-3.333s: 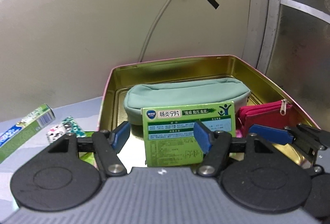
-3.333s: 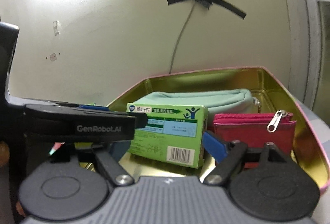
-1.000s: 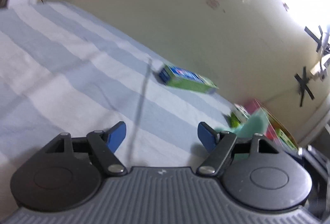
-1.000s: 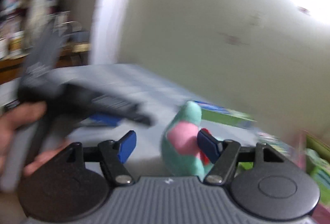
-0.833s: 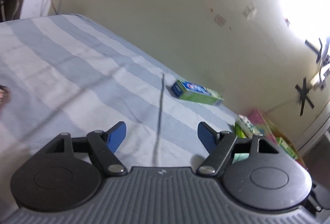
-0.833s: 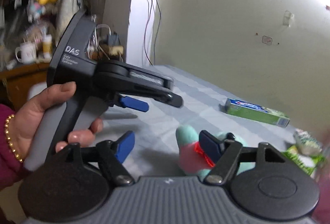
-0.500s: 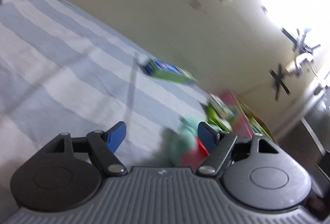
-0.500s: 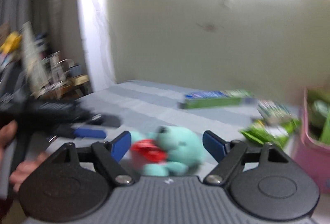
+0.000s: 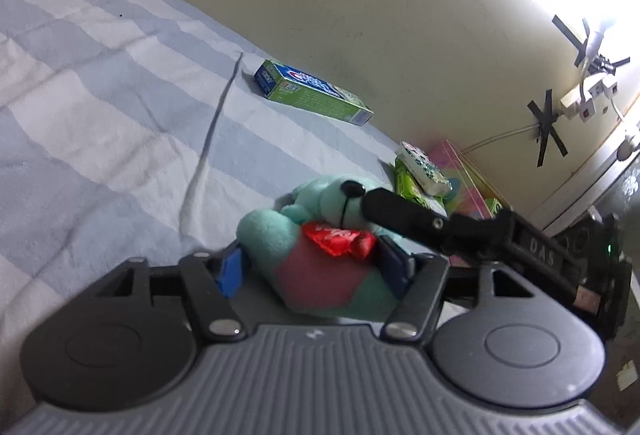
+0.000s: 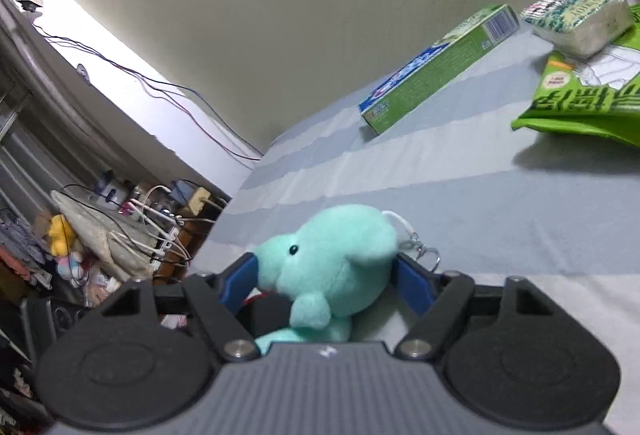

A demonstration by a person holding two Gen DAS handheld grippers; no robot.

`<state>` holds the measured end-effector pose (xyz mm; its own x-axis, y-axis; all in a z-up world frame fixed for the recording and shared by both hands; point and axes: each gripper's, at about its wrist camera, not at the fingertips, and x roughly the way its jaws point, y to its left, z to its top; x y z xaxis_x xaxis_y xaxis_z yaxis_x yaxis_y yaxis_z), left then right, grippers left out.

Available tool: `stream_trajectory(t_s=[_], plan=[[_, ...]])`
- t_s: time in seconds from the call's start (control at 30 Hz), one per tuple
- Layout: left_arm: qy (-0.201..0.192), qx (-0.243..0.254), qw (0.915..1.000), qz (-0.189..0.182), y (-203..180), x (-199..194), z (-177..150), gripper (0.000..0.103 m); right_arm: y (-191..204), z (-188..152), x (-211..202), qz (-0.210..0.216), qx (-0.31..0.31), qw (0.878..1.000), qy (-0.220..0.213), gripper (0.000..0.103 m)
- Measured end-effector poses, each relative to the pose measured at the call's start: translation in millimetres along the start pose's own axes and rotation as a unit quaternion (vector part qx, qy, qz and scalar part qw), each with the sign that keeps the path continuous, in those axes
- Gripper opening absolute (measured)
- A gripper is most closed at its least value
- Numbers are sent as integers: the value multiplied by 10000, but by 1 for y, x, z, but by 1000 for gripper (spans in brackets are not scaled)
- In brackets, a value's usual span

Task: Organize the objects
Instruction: 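Close both grippers on the mint plush toy and lift it, then carry the plush toy over the tin, lower it inside, open both grippers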

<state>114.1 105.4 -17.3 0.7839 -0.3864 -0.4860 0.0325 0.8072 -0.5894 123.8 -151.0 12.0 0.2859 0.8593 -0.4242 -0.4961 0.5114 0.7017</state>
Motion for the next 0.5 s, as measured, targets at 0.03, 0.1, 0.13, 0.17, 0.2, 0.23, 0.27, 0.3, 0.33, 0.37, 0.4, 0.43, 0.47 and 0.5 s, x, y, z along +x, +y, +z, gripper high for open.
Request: stream_trajectory(t_s=[0.03, 0.1, 0.13, 0.17, 0.2, 0.23, 0.27, 0.3, 0.33, 0.37, 0.4, 0.43, 0.47, 0.5], plan=[[17, 14, 10000, -32, 0, -1, 0, 64, 2, 0, 0, 2, -77, 10000, -12, 66], [-10, 160, 9999, -30, -8, -5, 1, 62, 7, 0, -5, -2, -190, 9998, -82, 65], [-32, 248, 9997, -52, -15, -6, 2, 62, 10, -1, -9, -3, -222, 9996, -166, 65], [-57, 333, 9994, -90, -21, -7, 4, 62, 12, 0, -16, 2, -251, 9993, -274, 65], [-97, 435, 9989, -156, -28, -8, 6, 62, 15, 2, -25, 14, -270, 9988, -410, 65], [-131, 541, 9981, -247, -37, -9, 9, 62, 17, 4, -37, 23, -286, 9980, -556, 65], [-150, 637, 9973, -345, -46, -8, 12, 62, 18, 5, -49, 19, -298, 9969, -728, 65], [-160, 752, 9960, -455, -57, -7, 14, 62, 18, 7, -63, -1, -304, 9953, -920, 65], [-153, 890, 9944, -552, -69, -4, 15, 62, 17, 7, -77, -40, -309, 9933, -1110, 65], [-125, 1027, 9926, -637, -80, 0, 15, 62, 15, 8, -89, -92, -300, 9915, -1265, 65], [-77, 1151, 9907, -717, -93, 5, 14, 62, 11, 8, -102, -165, -279, 9891, -1434, 65], [-15, 1274, 9886, -803, -107, 12, 12, 62, 7, 9, -114, -235, -248, 9869, -1577, 65], [34, 1402, 9862, -884, -121, 19, 11, 62, 1, 10, -129, -319, -211, 9841, -1734, 65], [90, 1542, 9832, -977, -134, 28, 10, 63, -6, 12, -143, -404, -170, 9811, -1884, 65]])
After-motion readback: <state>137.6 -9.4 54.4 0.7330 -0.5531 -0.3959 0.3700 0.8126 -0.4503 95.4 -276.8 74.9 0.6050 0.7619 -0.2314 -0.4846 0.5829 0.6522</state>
